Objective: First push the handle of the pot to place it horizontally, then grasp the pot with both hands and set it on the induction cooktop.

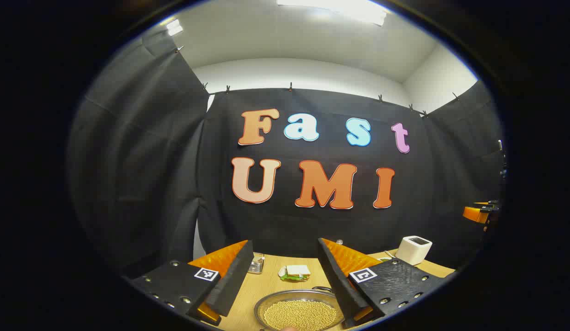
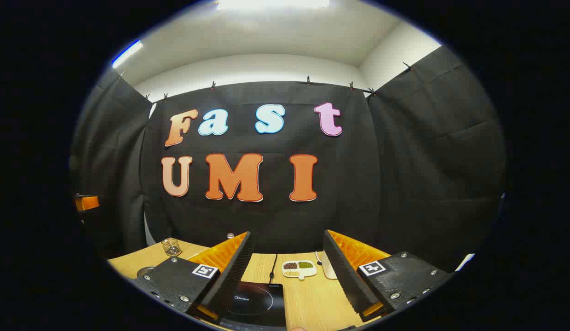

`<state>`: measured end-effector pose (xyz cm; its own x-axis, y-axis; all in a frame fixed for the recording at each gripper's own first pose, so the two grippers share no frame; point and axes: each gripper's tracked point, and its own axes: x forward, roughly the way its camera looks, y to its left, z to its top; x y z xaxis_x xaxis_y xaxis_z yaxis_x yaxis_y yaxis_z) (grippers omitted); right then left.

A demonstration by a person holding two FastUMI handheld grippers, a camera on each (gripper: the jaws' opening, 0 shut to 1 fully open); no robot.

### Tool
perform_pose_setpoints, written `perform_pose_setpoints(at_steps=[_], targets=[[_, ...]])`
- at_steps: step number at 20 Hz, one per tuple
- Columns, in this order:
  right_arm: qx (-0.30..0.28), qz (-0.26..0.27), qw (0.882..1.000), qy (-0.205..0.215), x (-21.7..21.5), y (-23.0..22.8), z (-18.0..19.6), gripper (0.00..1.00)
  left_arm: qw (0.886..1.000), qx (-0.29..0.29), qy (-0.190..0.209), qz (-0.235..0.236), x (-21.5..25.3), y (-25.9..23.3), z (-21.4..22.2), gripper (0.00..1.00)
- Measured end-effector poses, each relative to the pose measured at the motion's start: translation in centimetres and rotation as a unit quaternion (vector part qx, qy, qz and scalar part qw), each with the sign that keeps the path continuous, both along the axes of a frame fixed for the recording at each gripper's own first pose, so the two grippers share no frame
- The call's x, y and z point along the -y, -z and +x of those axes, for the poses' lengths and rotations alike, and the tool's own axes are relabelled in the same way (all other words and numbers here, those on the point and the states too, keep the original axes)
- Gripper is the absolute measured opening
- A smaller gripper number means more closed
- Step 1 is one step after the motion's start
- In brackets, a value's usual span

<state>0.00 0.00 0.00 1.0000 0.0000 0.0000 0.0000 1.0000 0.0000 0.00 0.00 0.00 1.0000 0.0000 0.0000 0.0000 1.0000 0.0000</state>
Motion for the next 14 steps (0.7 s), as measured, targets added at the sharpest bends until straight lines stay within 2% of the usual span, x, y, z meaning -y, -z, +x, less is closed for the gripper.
perform_pose_setpoints(at_steps=[7,14], targets=[[0.002,0.004,1.000,-0.003,-0.1,-0.1,0.1,0.96,1.000,-0.002,0.015,0.007,1.4,-0.1,-0.4,0.87],[0.004,0.006,1.000,-0.006,-0.3,-0.3,0.2,0.96,1.000,0.002,0.011,0.011,1.2,-0.4,-0.6,0.87]])
